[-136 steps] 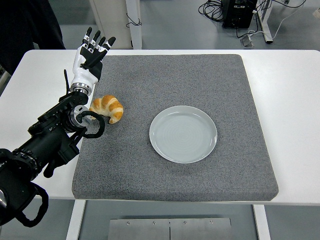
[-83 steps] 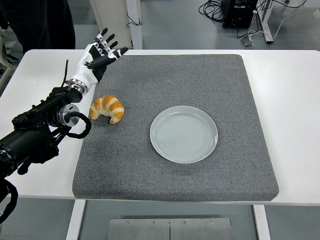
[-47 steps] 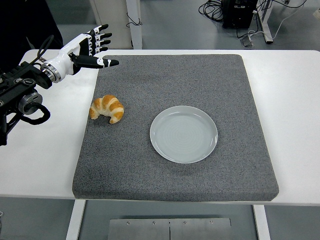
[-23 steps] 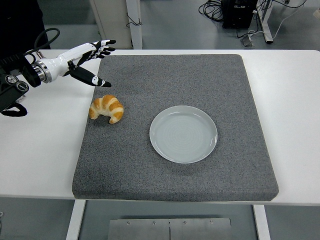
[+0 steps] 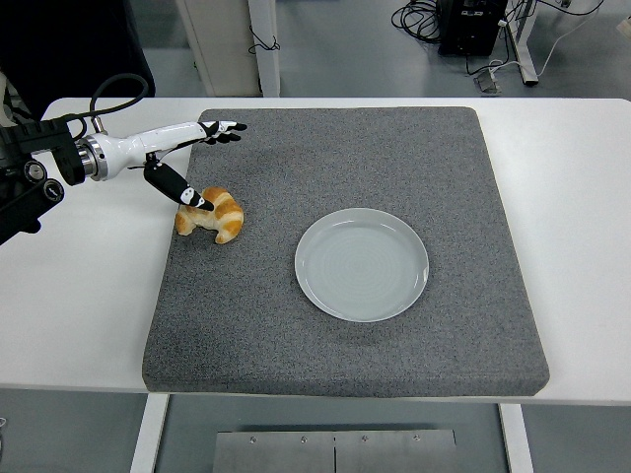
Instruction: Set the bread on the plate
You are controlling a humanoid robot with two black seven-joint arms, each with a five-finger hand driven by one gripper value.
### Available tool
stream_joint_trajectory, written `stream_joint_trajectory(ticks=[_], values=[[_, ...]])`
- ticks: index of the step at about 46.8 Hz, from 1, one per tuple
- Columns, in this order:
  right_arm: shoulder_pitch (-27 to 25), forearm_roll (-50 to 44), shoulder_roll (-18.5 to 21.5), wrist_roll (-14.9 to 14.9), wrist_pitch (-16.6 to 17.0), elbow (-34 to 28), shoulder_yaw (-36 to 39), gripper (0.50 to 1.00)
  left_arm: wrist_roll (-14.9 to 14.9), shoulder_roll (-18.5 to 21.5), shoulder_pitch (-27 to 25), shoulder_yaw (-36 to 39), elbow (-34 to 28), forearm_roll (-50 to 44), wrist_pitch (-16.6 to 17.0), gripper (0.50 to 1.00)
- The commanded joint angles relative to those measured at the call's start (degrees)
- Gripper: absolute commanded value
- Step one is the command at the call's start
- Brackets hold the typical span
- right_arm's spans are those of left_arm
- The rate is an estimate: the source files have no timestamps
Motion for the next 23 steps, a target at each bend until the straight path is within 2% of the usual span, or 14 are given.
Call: stream_joint_trajectory(ticks=[1, 7, 13, 23], values=[[0.00, 0.00, 0.00, 0.00, 0.01, 0.00, 0.02, 1.000, -0.69, 0.08, 0.08, 0.01, 0.03, 2.06, 0.27, 0.969], [0.00, 0.00, 0.00, 0.00, 0.01, 0.00, -0.07, 1.000, -1.57, 0.17, 0.35, 0.10, 0.03, 4.87, 1.15, 0.968], [0.00, 0.00, 0.00, 0.00, 0.01, 0.00, 0.02, 1.000, -2.63, 0.08, 0.61, 0.54, 0.03, 7.51, 4.40, 0.969], [0.00, 0.00, 0.00, 0.00, 0.01, 0.00, -0.07, 1.000, -2.63, -0.01, 0.61, 5.37, 0.03, 7.77, 8.97, 0.969]])
